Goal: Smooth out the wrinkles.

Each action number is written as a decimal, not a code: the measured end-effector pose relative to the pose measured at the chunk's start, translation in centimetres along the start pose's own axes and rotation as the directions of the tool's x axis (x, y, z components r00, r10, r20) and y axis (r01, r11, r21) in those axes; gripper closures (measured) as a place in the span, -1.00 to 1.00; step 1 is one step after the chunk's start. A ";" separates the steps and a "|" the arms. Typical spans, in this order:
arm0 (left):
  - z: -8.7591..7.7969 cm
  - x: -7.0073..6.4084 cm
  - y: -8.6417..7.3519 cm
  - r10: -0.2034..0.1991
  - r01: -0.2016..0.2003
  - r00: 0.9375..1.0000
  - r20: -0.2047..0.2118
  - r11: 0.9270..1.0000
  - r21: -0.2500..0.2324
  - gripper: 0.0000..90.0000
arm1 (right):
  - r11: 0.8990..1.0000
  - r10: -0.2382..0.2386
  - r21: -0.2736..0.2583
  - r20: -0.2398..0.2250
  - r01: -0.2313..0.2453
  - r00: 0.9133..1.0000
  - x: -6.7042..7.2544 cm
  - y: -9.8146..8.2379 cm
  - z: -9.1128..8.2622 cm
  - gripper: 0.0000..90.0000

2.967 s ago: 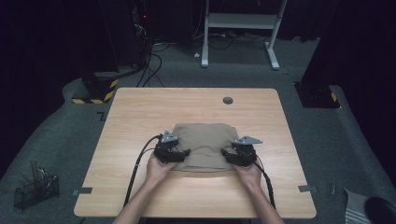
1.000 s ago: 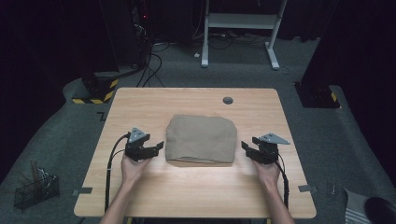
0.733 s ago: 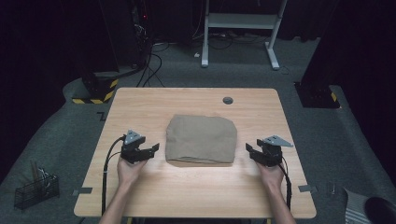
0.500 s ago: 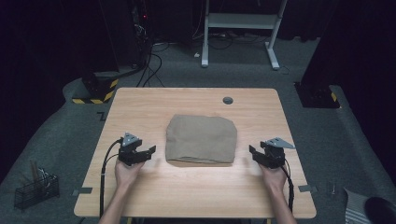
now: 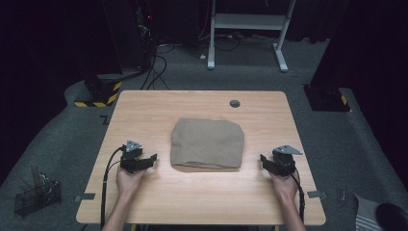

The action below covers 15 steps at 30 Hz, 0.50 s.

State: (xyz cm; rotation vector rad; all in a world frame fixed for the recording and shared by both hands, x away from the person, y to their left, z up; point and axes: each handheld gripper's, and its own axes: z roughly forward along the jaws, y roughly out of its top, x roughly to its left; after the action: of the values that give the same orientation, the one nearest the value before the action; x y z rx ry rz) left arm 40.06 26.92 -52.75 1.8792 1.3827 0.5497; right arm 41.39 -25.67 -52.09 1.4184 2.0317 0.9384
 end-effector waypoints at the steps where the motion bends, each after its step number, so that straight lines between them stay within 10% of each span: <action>1: 0.0 0.0 0.0 0.001 -0.001 1.000 -0.007 1.000 0.002 -0.37 | 1.000 0.000 0.010 0.003 0.000 1.000 0.0 0.0 0.1 -0.07; 15: 0.3 -0.7 0.0 0.037 -0.035 0.996 -0.084 0.999 0.028 -0.49 | 0.999 -0.009 0.047 0.011 0.009 1.000 0.0 0.0 0.2 -0.21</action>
State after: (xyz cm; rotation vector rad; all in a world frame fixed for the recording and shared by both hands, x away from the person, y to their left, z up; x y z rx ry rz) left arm 40.01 26.13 -52.83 1.9249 1.4191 0.6379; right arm 41.52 -25.59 -52.29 1.4347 2.0624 0.8826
